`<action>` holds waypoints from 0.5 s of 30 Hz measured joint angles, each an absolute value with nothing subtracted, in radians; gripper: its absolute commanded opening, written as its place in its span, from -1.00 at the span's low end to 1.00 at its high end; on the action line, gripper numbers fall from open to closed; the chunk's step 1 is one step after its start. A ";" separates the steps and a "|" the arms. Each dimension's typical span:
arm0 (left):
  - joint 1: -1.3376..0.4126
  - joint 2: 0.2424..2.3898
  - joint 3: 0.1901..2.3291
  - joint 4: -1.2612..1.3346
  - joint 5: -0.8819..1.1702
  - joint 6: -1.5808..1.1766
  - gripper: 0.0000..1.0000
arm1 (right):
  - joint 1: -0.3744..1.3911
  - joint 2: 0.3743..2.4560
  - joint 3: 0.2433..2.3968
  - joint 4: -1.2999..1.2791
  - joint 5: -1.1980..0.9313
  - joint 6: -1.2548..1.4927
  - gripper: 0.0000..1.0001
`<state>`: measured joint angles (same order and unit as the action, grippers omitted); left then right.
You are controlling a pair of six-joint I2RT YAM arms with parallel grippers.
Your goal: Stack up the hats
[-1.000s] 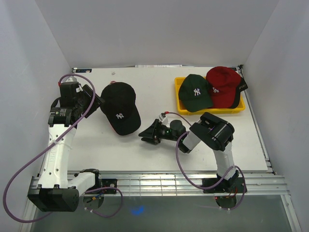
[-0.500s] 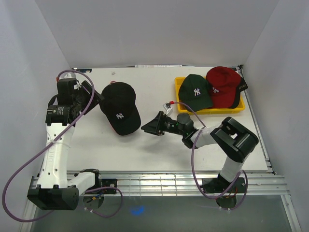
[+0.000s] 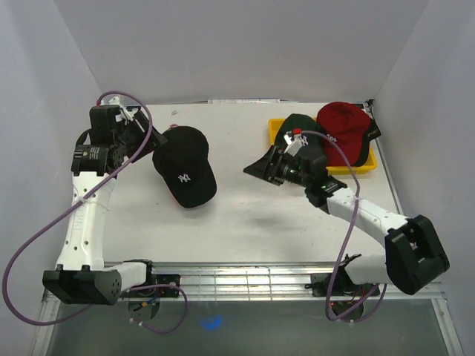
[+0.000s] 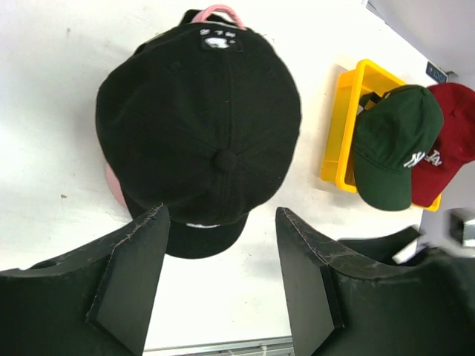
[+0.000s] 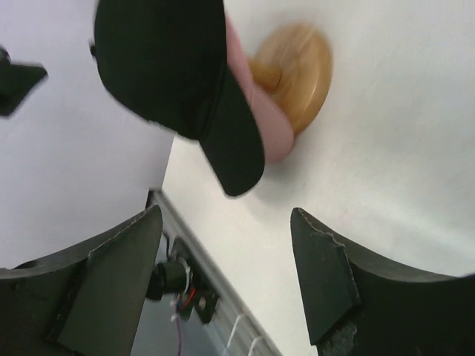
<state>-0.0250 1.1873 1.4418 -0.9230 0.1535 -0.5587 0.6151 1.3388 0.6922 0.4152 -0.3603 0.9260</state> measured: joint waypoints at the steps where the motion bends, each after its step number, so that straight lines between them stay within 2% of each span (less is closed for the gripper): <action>1: -0.032 1.200 1.458 -0.925 0.158 -0.550 0.40 | 0.580 1.314 0.733 0.356 -0.349 0.900 0.52; 4: -0.075 1.234 1.499 -0.925 0.152 -0.525 0.40 | 0.430 1.269 0.853 0.207 -0.337 0.836 0.51; 9: -0.154 1.277 1.548 -0.932 0.110 -0.493 0.40 | 0.228 1.309 1.031 -0.004 -0.296 0.742 0.51; 15: -0.161 1.290 1.555 -0.936 0.073 -0.471 0.42 | 0.129 1.345 1.037 -0.141 -0.270 0.715 0.53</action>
<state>-0.1612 1.2900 1.5547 -0.9356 0.0731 -0.4706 0.1287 1.3453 1.0367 -0.1410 -0.2703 0.7155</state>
